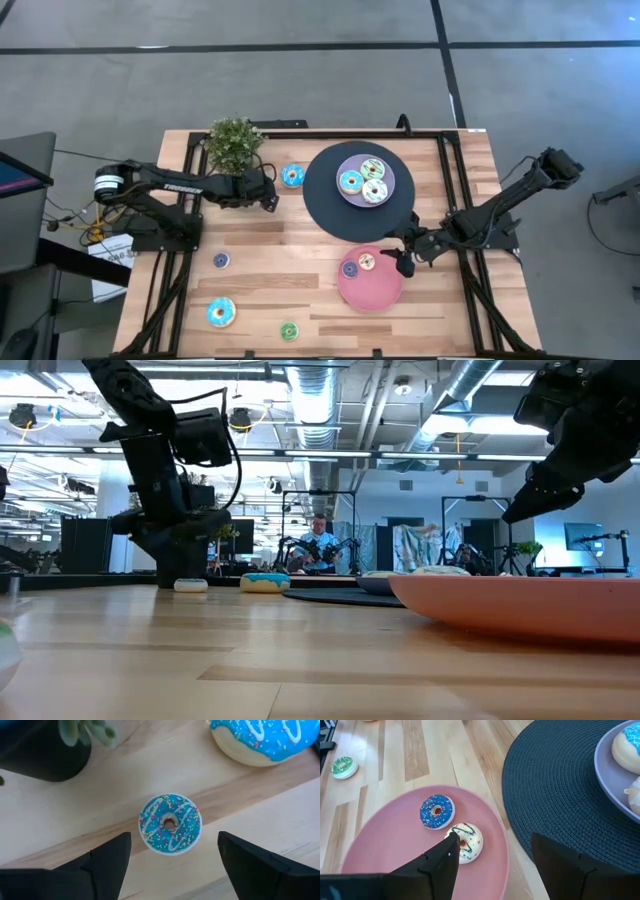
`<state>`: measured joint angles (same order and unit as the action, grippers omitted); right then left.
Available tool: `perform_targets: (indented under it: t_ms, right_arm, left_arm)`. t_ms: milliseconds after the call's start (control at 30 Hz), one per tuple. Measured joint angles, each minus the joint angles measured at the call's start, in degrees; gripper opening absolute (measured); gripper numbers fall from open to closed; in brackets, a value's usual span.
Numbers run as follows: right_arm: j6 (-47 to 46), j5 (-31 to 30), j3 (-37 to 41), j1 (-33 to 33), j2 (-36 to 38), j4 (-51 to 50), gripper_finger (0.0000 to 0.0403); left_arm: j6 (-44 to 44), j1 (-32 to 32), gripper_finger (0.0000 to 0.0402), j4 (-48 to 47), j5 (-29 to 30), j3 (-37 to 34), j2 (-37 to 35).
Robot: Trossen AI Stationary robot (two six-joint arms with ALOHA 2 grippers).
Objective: Pick & Place donuts
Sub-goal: Put the small blue donut into the pink plate
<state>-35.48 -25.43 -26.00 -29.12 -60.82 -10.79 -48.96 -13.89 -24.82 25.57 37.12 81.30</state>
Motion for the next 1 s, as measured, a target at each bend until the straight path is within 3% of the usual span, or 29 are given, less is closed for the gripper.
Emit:
perform_targets:
  t_ms: [400,733,1000]
  right_arm:
    - [0.0,-0.1,0.0,0.0,0.0,0.1,0.0232]
    - [-0.5,-0.2,0.0,0.0,0.0,0.6,0.0232]
    - [-0.5,-0.2,0.0,0.0,0.0,1.0,0.0232]
  left_arm:
    - [1.3,-0.4,0.0349,0.3,4.0,0.0,1.2]
    - [2.3,-2.7,0.0351,6.8,0.8,0.0,7.6]
    - [2.8,-3.1,0.0338,9.0,0.6,0.0,8.7]
